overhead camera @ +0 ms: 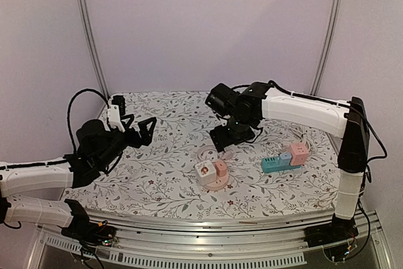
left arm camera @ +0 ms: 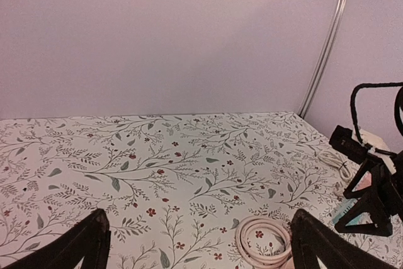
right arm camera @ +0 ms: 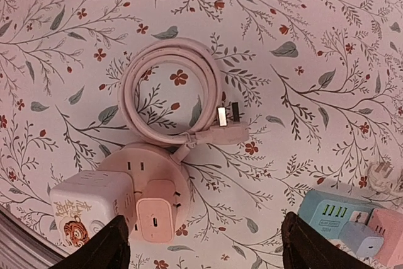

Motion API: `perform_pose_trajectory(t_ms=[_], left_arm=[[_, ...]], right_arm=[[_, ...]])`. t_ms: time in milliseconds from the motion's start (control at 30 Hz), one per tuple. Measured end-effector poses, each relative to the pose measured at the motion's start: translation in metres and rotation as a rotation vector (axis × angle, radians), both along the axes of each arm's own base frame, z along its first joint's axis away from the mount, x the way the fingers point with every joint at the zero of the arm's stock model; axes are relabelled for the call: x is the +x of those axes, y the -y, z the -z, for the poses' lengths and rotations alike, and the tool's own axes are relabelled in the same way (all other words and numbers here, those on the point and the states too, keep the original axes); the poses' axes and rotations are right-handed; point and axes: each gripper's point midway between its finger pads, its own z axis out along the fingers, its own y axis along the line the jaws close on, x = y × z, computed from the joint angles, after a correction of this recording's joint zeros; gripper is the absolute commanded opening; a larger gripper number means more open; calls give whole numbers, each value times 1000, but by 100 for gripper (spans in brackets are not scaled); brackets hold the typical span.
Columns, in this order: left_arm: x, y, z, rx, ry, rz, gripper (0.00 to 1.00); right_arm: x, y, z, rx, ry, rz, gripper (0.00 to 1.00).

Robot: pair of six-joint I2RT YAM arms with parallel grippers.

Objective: Insert the plug

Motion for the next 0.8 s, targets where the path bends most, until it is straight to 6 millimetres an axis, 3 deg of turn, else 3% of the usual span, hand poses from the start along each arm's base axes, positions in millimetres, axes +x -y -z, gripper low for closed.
perform_pose_trajectory(t_ms=[33, 100, 133, 333, 467, 600, 800], left_arm=[[0, 0, 0, 0, 1, 0, 99], [0, 0, 0, 3, 1, 0, 99], [0, 0, 0, 4, 1, 0, 99], [1, -1, 0, 7, 3, -7, 99], [1, -3, 0, 9, 4, -15, 99], [1, -3, 0, 9, 4, -16, 99], [1, -3, 0, 8, 5, -16, 99]], right_arm=[[3, 2, -5, -2, 23, 8, 83], [10, 7, -17, 4, 86, 25, 98], [15, 11, -24, 16, 137, 37, 99], [24, 63, -55, 27, 412, 140, 99], [30, 94, -87, 53, 605, 214, 99], [30, 109, -119, 118, 703, 237, 99], [8, 128, -129, 203, 761, 168, 99]])
